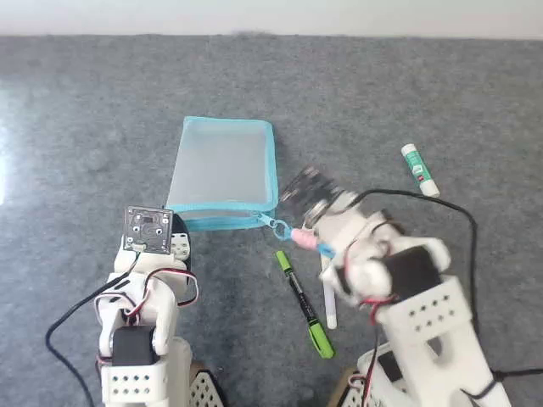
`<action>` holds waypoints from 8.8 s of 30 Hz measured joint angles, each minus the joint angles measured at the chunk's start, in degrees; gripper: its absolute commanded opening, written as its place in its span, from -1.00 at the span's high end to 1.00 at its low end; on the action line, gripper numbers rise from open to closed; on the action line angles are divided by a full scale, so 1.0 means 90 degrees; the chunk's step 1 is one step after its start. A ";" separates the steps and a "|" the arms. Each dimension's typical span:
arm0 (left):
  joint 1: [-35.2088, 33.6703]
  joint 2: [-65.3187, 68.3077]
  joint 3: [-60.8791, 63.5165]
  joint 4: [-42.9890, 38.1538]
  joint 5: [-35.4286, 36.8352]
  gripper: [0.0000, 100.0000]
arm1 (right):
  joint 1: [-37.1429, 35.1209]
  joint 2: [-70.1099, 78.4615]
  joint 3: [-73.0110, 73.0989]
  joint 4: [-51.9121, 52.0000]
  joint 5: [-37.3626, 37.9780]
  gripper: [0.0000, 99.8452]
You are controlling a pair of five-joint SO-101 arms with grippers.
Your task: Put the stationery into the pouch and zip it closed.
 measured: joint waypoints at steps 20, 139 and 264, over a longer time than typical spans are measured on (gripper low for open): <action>0.0000 0.0000 0.0000 0.0000 0.0000 0.98 | -0.1016 -0.0537 0.0254 0.0127 -0.0195 -0.26; 0.0928 0.0000 0.0010 0.0010 0.0137 0.98 | 0.0674 0.4767 -0.7238 0.0694 -0.2032 0.45; 0.0947 0.0000 0.0147 0.0010 0.0137 0.98 | -0.1260 0.7316 -0.6144 0.0068 -0.1368 0.75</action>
